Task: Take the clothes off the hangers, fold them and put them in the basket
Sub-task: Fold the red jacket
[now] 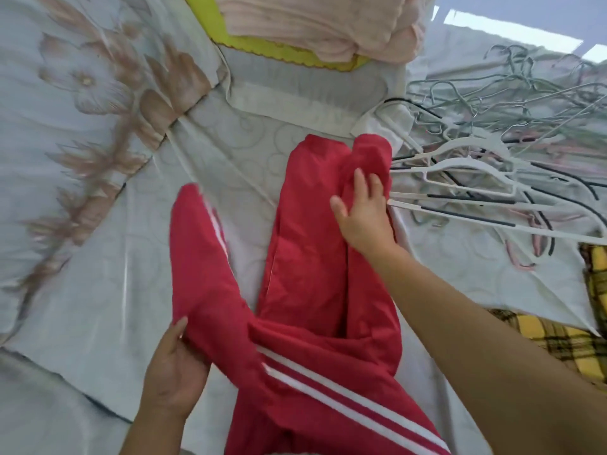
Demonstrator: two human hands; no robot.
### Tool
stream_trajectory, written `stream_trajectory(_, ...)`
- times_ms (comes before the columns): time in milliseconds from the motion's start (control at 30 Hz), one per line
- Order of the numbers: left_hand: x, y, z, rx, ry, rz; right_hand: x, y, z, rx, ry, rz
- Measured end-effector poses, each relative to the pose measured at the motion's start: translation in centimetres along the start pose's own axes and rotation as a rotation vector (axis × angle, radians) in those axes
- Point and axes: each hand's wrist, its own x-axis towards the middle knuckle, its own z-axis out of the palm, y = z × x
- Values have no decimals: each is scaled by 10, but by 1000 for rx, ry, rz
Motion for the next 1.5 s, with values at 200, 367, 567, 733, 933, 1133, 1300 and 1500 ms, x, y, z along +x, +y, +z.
stream_trajectory(200, 14, -11, -23, 36, 38, -46, -10, 38, 12, -26, 80, -180)
stream_trajectory(367, 19, -4, 1, 48, 33, -66, -91, 90, 6, -3, 138, -282)
stream_trajectory(567, 24, 4, 15, 87, 145, -86, -200, 122, -4, 144, -81, -139)
stream_trajectory(733, 14, 56, 41, 84, -41, 103, -250, 97, -6, 314, -176, -68)
stream_trajectory(933, 40, 122, 26, -29, -202, 210, -297, 64, 46, -51, -130, -340)
stream_trajectory(1133, 78, 149, -2, -60, -58, 157, -293, 59, 57, -77, 42, -366)
stream_trajectory(1300, 54, 149, 32, 61, -228, 244, -282, 89, 83, -328, -156, -349)
stream_trajectory(1500, 26, 177, 17, 134, -80, 247, -282, 94, 80, -351, -218, -343)
